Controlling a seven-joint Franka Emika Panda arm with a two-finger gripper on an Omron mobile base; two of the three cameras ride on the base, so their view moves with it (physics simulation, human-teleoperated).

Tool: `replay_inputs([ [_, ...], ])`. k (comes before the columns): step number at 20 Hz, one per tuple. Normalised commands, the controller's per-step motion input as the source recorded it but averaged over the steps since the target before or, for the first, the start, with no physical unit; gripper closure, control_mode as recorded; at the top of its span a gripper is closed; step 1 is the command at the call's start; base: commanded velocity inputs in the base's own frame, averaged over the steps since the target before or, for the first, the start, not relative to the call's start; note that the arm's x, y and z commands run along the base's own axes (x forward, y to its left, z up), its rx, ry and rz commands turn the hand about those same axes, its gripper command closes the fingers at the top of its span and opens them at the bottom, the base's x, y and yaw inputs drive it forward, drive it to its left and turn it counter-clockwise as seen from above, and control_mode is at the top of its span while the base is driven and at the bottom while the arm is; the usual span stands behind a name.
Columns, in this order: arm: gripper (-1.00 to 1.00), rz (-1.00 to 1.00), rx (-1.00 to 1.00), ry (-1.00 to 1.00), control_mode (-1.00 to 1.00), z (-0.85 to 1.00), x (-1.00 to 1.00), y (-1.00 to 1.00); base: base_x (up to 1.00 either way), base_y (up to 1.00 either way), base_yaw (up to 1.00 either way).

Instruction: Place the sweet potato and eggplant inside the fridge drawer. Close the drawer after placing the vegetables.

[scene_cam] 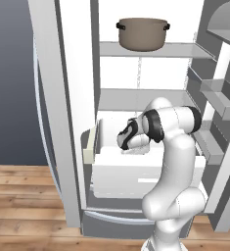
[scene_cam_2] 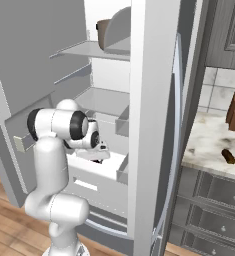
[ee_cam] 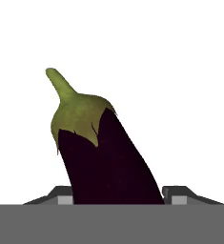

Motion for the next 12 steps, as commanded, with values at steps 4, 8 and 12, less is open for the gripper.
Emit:
replay_inputs([
  [4,-1.00,0.00,0.00,-0.13,-1.00,0.10,-0.19,0.00,0.00,0.00,0.00],
  [8,-1.00,-0.02,0.00,-0.19,-1.00,0.30,0.01,0.00,0.00,0.00,0.00],
  [12,-1.00,-0.01,-0.01,-0.19,-1.00,0.53,0.22,0.00,0.00,0.00,0.00],
])
